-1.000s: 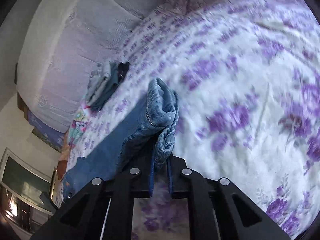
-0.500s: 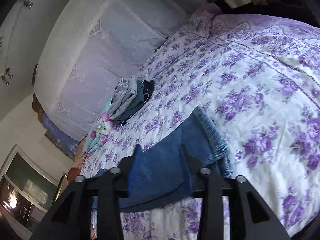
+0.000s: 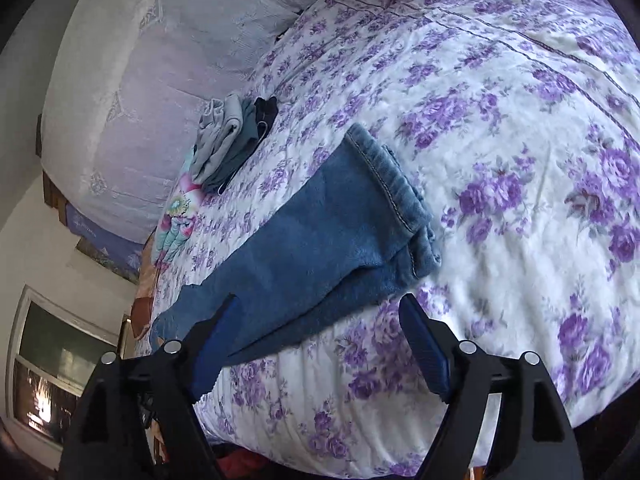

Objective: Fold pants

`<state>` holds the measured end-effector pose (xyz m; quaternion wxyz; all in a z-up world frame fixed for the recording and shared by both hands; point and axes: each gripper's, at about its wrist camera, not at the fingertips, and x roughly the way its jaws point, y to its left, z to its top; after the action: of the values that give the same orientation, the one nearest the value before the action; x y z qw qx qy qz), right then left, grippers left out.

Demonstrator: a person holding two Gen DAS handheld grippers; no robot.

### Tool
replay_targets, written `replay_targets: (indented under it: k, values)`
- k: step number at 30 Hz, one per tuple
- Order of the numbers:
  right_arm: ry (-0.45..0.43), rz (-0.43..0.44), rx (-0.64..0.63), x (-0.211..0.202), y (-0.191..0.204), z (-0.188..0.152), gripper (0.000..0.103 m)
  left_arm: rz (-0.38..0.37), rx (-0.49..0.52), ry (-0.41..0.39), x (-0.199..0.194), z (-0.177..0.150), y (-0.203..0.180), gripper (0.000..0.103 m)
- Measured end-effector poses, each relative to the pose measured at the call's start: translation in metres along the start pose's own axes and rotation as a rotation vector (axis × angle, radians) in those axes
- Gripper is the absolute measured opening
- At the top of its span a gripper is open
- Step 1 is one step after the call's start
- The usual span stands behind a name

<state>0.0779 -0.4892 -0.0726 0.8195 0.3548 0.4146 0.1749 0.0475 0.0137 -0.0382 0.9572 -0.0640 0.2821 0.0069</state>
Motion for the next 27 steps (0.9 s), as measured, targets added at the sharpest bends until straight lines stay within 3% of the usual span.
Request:
replay_targets:
  k: [2, 8, 11, 14, 17, 19, 20, 21, 22, 24, 27]
  values:
    - [0.016, 0.025, 0.062, 0.011, -0.013, -0.001, 0.081, -0.006, -0.004, -0.004, -0.001, 0.000, 0.001, 0.098]
    - [-0.097, 0.061, 0.146, 0.017, -0.021, 0.004, 0.084, -0.015, -0.023, -0.009, -0.007, -0.001, 0.003, 0.098]
    - [-0.122, 0.065, 0.169, 0.021, -0.021, 0.010, 0.084, 0.009, -0.030, -0.044, -0.031, 0.001, 0.010, 0.098]
    - [-0.150, 0.042, 0.141, 0.025, -0.016, 0.011, 0.086, 0.159, -0.057, -0.135, -0.064, 0.007, 0.041, 0.098]
    - [-0.196, 0.009, 0.077, 0.031, -0.007, 0.010, 0.084, 0.247, -0.226, -0.095, -0.073, 0.006, 0.108, 0.098]
    - [-0.232, -0.034, 0.023, 0.036, -0.002, 0.010, 0.072, 0.227, -0.376, -0.039, -0.067, -0.006, 0.148, 0.098]
    - [-0.240, -0.042, 0.017, 0.039, -0.003, 0.012, 0.056, 0.122, -0.491, -0.007, -0.059, -0.020, 0.175, 0.099]
    - [-0.251, -0.054, 0.019, 0.041, -0.003, 0.013, 0.039, 0.089, -0.480, -0.049, -0.062, -0.022, 0.179, 0.099]
    - [-0.259, -0.057, 0.018, 0.042, -0.003, 0.015, 0.033, 0.113, -0.444, -0.075, -0.066, -0.022, 0.175, 0.099]
    - [-0.280, -0.069, -0.031, 0.043, 0.011, 0.018, 0.027, 0.140, -0.423, -0.038, -0.060, -0.020, 0.169, 0.099]
    - [-0.331, -0.129, -0.268, 0.044, 0.070, 0.015, 0.025, 0.134, -0.431, -0.053, -0.061, -0.019, 0.170, 0.099]
